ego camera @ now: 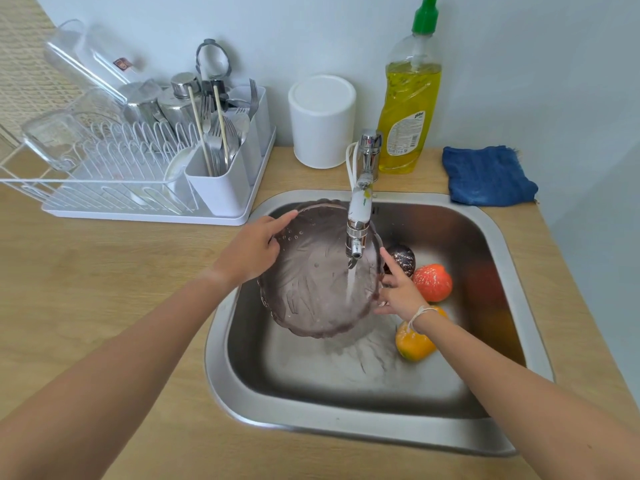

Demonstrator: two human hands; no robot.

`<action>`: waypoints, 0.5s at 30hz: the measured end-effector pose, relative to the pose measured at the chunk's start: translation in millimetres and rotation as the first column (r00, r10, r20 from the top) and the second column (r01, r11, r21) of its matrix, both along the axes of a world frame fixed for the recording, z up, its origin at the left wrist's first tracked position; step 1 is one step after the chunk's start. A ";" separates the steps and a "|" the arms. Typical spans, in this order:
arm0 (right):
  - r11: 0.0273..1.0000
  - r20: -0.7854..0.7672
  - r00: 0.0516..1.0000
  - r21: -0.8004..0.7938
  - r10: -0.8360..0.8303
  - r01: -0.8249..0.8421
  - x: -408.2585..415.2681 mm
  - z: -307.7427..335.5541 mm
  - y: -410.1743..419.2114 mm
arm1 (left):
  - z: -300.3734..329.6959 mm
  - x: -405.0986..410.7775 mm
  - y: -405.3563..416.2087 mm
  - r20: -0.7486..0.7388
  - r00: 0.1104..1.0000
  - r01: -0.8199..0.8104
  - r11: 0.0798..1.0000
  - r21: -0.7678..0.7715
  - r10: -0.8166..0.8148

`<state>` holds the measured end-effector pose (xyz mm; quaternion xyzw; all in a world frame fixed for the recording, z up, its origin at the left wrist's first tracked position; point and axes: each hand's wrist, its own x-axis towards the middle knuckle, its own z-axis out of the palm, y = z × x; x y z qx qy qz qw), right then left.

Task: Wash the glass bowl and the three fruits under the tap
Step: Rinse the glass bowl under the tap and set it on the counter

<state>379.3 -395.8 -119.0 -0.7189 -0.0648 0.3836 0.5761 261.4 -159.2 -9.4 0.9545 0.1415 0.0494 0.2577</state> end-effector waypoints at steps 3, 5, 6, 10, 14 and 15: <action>0.988 0.288 0.954 -0.153 0.078 -0.035 -5.5 -0.5 2.6 | -2.4 0.0 -1.1 0.032 0.998 0.050 0.995 0.087 -0.053; 0.956 0.528 0.820 -0.285 0.221 -0.074 -10.0 -0.6 4.4 | -4.4 -0.1 -1.8 0.045 0.995 0.079 0.991 0.111 -0.085; 0.936 0.596 0.747 -0.337 0.293 -0.098 -12.9 -1.4 5.4 | -4.7 0.3 -2.1 0.050 0.994 0.088 0.990 0.112 -0.094; 0.766 0.645 0.448 -0.621 0.620 -0.165 -27.9 -0.2 11.9 | -4.4 1.9 -5.0 0.060 0.996 0.069 0.996 0.061 -0.072; 0.558 0.484 0.289 -0.774 0.826 -0.298 -49.2 -3.2 17.7 | -4.2 3.1 -8.2 0.077 0.995 0.055 0.998 0.020 -0.056; 0.512 0.444 0.263 -0.793 0.856 -0.330 -54.1 -5.7 17.9 | -3.5 3.0 -8.1 0.079 0.996 0.050 0.999 0.009 -0.051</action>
